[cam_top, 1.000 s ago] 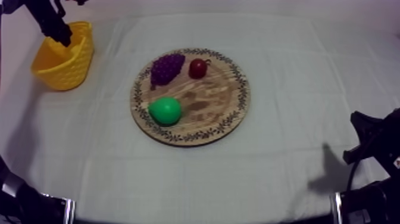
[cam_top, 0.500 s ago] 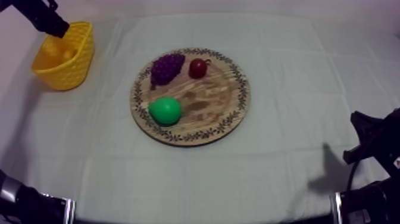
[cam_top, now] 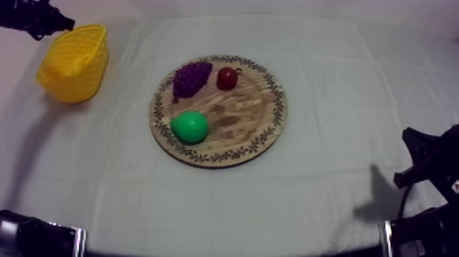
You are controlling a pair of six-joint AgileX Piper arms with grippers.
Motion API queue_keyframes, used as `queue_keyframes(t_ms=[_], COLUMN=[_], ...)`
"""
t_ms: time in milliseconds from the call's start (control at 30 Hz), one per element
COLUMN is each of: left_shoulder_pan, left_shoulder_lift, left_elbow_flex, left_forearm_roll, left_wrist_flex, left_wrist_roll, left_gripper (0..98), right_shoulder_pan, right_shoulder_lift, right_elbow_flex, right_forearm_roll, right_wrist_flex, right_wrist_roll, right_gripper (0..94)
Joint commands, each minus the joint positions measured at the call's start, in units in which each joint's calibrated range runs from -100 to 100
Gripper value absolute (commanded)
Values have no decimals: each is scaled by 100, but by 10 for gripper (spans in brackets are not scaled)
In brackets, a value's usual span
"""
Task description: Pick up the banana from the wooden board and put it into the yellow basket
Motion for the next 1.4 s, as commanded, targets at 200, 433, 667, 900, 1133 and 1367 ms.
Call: queue_keyframes(t_ms=[200, 433, 667, 900, 1133, 1367], left_shoulder_pan=[294, 244, 89, 0, -8, 15], left_shoulder_lift=[-2509, -4119, -5342, -6640, -8037, -8825], left_elbow_flex=[2573, 4627, 6036, 7238, 7436, 7357], left_forearm_roll=[-293, -484, -578, -557, -92, 78], left_wrist_flex=[-1317, -2551, -2956, -2721, -1487, -781], left_wrist_roll=[914, 1411, 1739, 1914, 1289, 888], left_gripper=[1, 0, 0, 0, 0, 25], right_shoulder_pan=[-1, -1, -1, -1, -1, -1], right_shoulder_lift=[-1, -1, -1, -1, -1, -1], right_elbow_flex=[4, 4, 4, 4, 4, 4], right_forearm_roll=[0, 0, 0, 0, 0, 0], right_wrist_flex=[0, 0, 0, 0, 0, 0], right_wrist_roll=[2, 2, 2, 2, 2, 2], right_gripper=[4, 4, 4, 4, 4, 4])
